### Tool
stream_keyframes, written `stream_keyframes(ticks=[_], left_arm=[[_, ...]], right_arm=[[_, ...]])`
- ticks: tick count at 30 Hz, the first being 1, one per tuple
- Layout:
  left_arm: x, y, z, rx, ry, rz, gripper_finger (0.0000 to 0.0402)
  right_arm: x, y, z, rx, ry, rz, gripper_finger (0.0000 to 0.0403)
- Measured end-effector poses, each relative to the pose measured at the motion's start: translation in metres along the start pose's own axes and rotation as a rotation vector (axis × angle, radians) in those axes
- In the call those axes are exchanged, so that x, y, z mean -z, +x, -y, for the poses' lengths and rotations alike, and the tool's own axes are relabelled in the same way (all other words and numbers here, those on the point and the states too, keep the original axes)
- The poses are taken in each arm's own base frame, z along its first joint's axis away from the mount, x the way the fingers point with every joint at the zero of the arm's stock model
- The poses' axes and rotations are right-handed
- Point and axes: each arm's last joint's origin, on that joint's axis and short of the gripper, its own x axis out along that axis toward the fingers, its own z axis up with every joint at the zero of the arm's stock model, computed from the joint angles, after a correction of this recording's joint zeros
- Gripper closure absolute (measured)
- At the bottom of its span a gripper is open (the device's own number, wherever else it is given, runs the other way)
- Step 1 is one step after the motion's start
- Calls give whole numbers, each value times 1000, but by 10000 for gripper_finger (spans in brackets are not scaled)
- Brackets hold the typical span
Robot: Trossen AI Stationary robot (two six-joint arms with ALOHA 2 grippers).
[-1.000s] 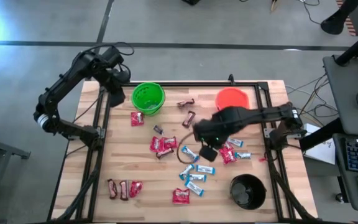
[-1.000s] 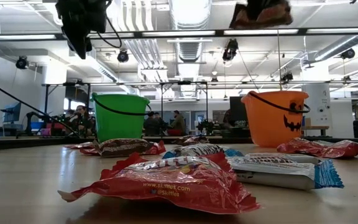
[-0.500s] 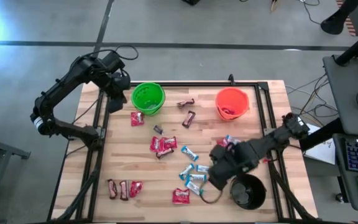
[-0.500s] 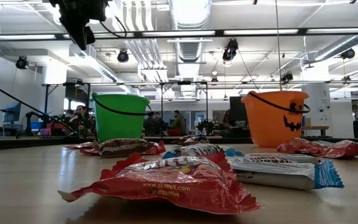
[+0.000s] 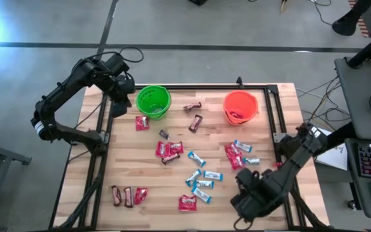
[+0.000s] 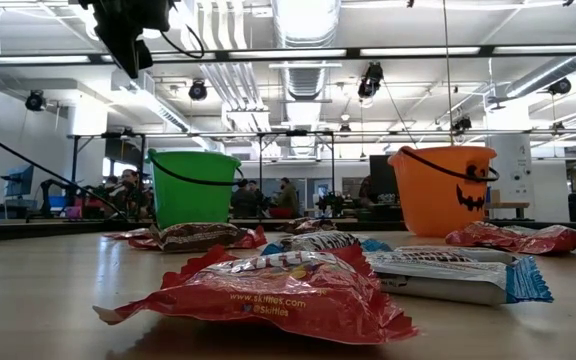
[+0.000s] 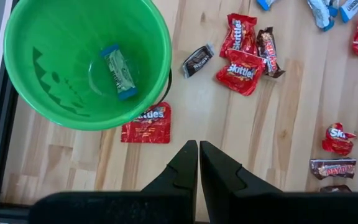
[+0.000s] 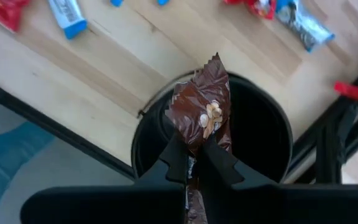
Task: Sort candy
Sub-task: Put the brown candy into the black bucket
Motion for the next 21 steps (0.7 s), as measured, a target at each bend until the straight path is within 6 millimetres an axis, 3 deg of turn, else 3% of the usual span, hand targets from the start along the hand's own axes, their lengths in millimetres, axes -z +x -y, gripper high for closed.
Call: stream_keyframes(ticks=[6, 21], left_arm=[[0, 0, 0, 0, 0, 0, 402], [0, 0, 0, 0, 0, -1, 402]], right_arm=[[15, 7, 4, 29, 44, 2, 391], [16, 13, 5, 52, 101, 7, 381]])
